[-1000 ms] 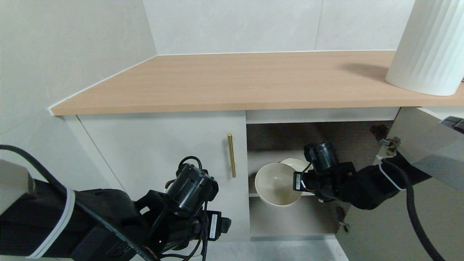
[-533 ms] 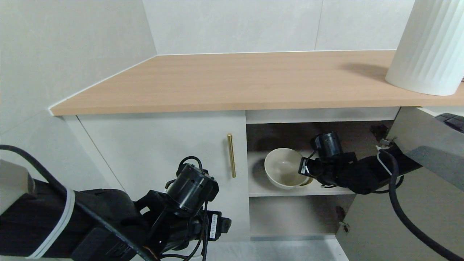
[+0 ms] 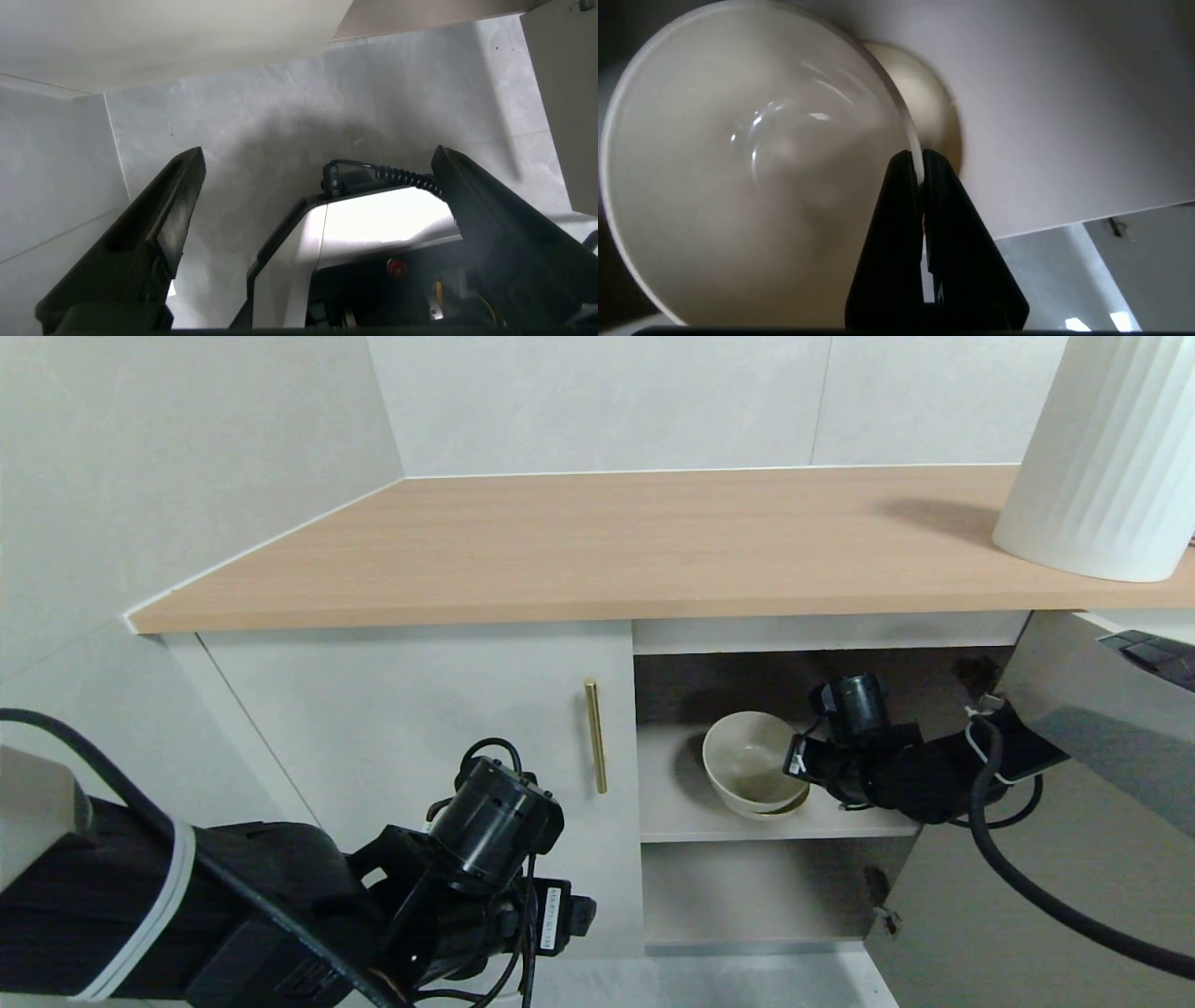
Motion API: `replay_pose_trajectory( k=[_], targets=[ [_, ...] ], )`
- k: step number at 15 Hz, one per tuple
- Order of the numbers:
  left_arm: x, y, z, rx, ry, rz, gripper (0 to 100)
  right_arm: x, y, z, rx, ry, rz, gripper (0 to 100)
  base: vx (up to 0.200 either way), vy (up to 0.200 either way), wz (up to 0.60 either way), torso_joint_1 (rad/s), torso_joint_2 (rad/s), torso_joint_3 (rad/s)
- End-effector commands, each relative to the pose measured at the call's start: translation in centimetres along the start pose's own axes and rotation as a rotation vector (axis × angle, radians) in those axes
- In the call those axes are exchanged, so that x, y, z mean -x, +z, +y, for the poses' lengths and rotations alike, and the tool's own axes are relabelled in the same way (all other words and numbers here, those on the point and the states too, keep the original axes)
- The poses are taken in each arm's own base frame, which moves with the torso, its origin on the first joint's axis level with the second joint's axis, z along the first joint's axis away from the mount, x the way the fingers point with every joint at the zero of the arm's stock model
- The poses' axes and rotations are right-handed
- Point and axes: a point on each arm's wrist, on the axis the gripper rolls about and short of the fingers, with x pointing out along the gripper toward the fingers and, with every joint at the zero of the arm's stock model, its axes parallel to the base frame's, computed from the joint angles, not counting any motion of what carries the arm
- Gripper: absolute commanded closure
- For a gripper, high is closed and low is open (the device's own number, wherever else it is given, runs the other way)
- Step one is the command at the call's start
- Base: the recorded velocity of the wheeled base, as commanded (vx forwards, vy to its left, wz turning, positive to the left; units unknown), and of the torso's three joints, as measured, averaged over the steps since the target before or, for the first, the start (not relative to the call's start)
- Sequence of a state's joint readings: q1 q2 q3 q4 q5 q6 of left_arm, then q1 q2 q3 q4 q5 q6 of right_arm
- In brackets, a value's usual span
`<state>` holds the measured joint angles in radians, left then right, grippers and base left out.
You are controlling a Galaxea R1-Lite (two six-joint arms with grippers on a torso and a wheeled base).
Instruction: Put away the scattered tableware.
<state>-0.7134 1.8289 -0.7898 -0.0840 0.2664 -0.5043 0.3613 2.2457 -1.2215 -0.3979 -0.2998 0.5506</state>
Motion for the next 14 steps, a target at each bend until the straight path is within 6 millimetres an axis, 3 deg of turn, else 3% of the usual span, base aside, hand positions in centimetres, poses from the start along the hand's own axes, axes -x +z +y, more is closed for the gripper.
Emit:
replay_pose_trajectory(
  k=[1, 14],
  targets=[
    [0.0, 0.0, 0.0, 0.0, 0.002, 0.002, 0, -0.4, 0.0, -0.4, -0.004, -0.012, -0.001, 100, 0.0, 0.0, 0.0, 0.0, 0.0, 0.0],
    [-0.1, 0.0, 0.0, 0.0, 0.002, 0.002, 0, -1.8, 0.0, -1.2, -0.012, -0.064, -0.012, 100, 0.0, 0.0, 0.0, 0.0, 0.0, 0.0]
  ],
)
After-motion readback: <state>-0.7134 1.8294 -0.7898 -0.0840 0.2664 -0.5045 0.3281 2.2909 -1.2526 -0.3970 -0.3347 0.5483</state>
